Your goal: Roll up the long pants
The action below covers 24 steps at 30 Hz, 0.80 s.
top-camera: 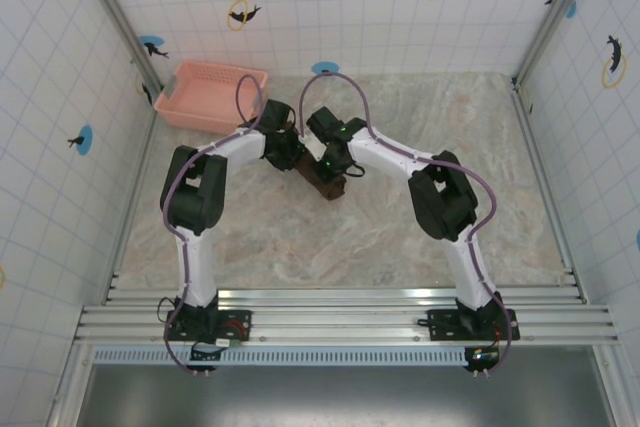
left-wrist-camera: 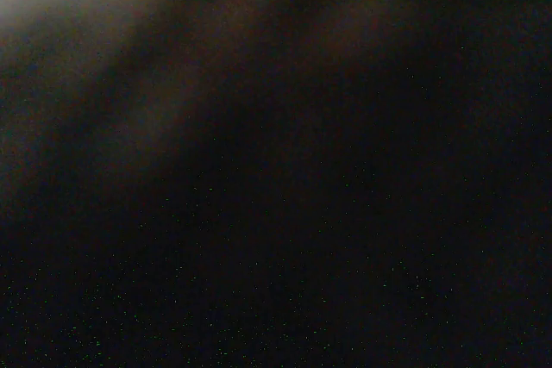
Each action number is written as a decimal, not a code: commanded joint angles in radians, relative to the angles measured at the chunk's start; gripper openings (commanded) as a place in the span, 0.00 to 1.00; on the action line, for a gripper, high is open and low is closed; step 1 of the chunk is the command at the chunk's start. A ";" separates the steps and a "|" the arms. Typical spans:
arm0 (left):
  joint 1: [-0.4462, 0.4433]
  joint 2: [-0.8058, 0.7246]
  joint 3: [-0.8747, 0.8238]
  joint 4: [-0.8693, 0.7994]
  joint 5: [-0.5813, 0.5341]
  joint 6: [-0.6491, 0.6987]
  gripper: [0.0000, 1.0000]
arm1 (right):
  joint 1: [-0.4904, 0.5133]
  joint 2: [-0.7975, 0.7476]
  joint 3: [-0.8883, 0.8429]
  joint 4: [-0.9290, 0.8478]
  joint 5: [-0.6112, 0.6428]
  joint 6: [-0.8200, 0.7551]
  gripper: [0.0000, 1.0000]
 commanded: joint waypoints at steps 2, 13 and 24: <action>-0.102 0.134 -0.100 -0.239 -0.034 0.118 0.00 | 0.024 0.000 -0.077 -0.087 -0.109 -0.054 0.51; -0.038 0.025 0.076 -0.031 0.133 0.271 0.00 | -0.078 -0.360 -0.282 -0.023 0.201 -0.011 0.99; 0.231 -0.091 0.246 0.534 0.363 0.117 0.00 | -0.174 -0.521 -0.515 0.047 0.336 0.040 0.99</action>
